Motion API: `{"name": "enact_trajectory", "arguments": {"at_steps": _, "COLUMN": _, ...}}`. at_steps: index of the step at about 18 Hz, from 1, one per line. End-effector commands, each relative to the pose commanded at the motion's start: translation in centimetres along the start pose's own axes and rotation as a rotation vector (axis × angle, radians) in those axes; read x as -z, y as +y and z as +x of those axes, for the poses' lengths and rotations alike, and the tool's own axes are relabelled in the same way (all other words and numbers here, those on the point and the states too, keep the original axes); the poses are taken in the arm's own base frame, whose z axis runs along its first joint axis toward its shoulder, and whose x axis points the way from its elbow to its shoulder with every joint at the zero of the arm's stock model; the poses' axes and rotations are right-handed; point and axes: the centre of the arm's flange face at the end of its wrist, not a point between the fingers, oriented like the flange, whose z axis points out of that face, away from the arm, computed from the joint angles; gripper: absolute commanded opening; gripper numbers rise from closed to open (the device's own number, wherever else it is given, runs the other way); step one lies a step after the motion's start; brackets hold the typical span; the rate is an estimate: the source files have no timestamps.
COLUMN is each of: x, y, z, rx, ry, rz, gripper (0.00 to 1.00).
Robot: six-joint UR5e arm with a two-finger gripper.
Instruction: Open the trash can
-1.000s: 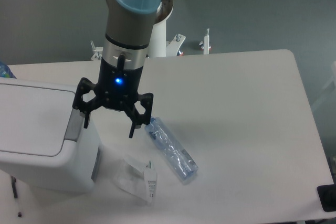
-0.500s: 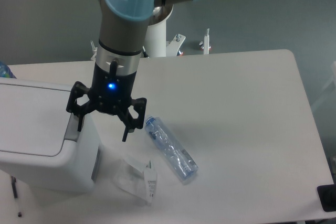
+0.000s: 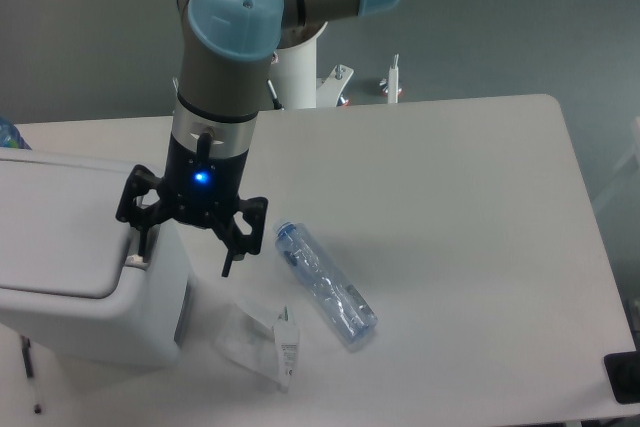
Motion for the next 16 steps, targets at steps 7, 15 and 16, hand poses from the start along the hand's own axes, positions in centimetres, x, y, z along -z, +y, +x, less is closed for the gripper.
{"name": "enact_trajectory", "arguments": {"at_steps": 7, "x": 0.9, "y": -0.5, "z": 0.0, "rx": -0.012, "ry": -0.008, "rz": 0.016, "gripper": 1.0}}
{"name": "enact_trajectory", "arguments": {"at_steps": 15, "x": 0.2, "y": 1.4, "z": -10.3, "rx": -0.026, "ry": -0.143, "rz": -0.041, "gripper": 1.0}}
{"name": "enact_trajectory", "arguments": {"at_steps": 16, "x": -0.1, "y": 2.3, "z": -12.6, "rx": -0.039, "ry": -0.172, "rz": -0.068, "gripper": 1.0}}
